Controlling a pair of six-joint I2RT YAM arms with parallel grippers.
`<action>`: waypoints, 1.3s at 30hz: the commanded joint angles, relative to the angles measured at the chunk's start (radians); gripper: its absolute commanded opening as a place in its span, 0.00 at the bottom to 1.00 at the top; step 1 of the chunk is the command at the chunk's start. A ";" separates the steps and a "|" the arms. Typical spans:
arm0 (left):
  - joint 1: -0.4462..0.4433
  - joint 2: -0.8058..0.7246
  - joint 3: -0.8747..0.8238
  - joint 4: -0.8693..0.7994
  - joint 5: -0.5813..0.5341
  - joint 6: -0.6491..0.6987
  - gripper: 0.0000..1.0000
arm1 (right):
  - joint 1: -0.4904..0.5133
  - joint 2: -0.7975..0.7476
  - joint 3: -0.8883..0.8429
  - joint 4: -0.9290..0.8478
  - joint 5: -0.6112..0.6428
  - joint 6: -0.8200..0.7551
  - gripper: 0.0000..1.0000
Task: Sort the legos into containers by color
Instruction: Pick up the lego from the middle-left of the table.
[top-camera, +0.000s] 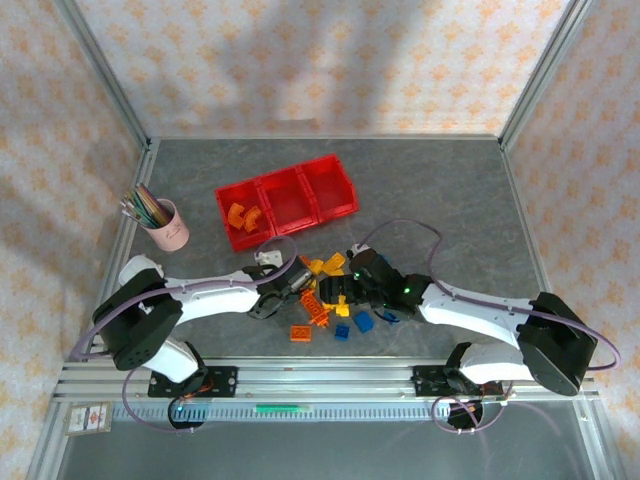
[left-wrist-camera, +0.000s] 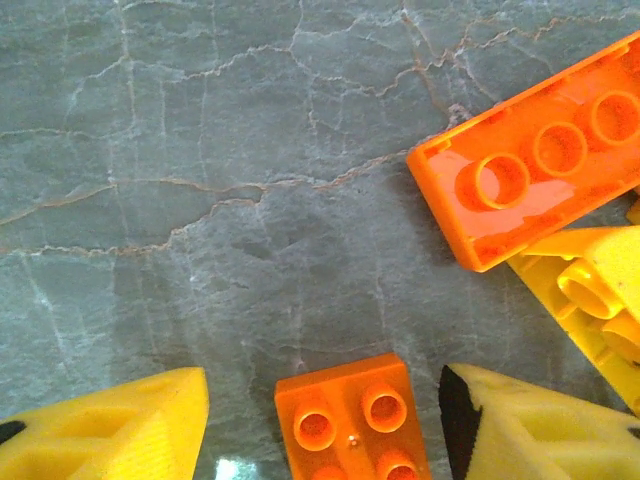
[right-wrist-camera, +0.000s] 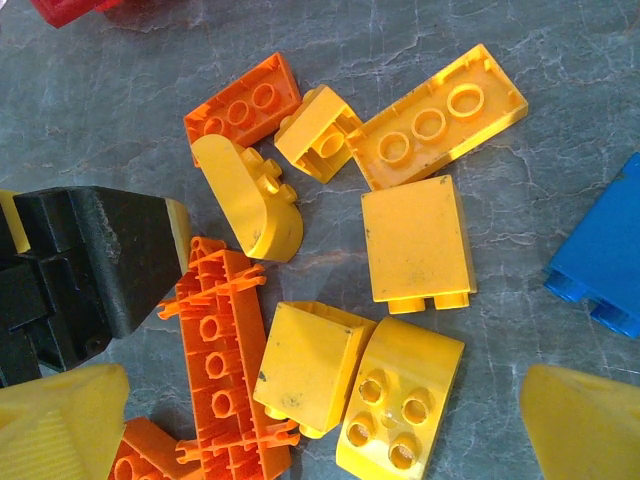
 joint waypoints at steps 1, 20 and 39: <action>-0.014 0.022 -0.007 -0.054 -0.041 -0.013 0.57 | 0.004 -0.008 -0.012 0.017 0.041 -0.004 1.00; -0.023 -0.063 -0.098 -0.037 -0.002 -0.035 0.44 | 0.003 -0.005 0.001 0.022 0.040 0.004 1.00; -0.012 -0.202 -0.044 -0.131 -0.116 -0.011 0.36 | -0.001 -0.039 0.059 0.009 0.015 0.011 1.00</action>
